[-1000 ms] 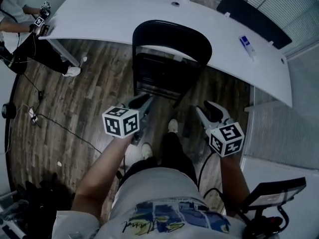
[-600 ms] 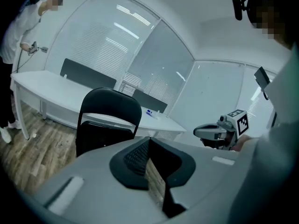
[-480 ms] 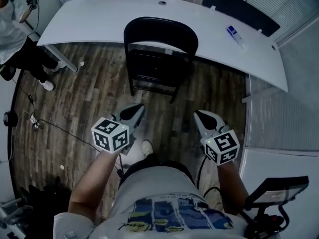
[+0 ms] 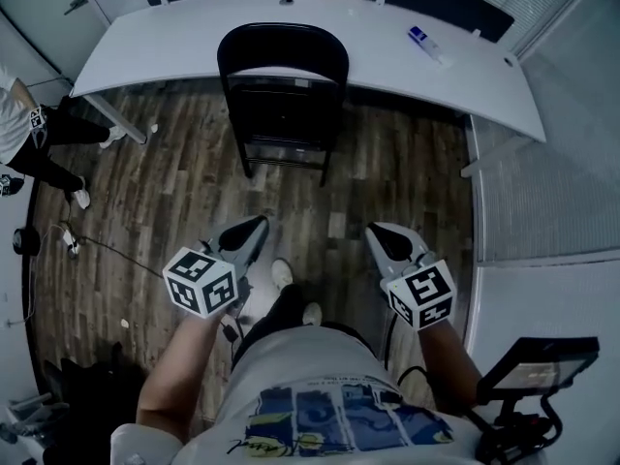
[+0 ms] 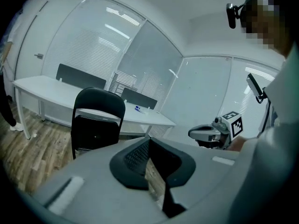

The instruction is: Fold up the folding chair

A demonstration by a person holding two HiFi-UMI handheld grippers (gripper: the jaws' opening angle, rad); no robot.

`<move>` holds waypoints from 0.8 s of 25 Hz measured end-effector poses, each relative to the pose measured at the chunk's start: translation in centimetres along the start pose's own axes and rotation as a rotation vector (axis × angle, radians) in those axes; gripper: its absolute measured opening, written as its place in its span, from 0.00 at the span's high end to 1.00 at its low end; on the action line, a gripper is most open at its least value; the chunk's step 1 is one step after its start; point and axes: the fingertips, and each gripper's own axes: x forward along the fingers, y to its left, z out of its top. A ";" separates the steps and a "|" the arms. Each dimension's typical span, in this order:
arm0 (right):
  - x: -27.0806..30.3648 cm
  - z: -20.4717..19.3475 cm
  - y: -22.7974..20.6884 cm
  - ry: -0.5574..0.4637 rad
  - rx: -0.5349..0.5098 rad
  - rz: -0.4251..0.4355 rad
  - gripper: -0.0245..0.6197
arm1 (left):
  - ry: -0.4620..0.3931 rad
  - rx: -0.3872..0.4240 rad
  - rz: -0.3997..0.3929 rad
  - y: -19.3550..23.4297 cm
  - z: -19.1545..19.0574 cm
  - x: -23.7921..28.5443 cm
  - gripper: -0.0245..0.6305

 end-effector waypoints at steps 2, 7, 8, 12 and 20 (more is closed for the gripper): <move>-1.0 -0.8 0.0 -0.008 0.010 0.000 0.96 | 0.013 0.024 0.004 -1.2 -0.8 -0.1 0.96; -2.2 -2.3 0.7 -0.010 0.038 0.016 0.96 | 0.051 0.076 0.014 -3.3 -2.2 -1.1 0.96; -2.3 -2.4 0.9 -0.009 0.043 0.019 0.96 | 0.057 0.078 0.010 -3.6 -2.3 -1.2 0.96; -2.6 -2.7 0.9 -0.004 0.061 0.007 0.96 | 0.071 0.072 -0.012 -3.7 -2.1 -0.8 0.96; -6.0 -2.0 5.6 -0.042 0.016 -0.034 0.96 | 0.031 0.130 -0.067 -6.8 -2.4 -5.1 0.96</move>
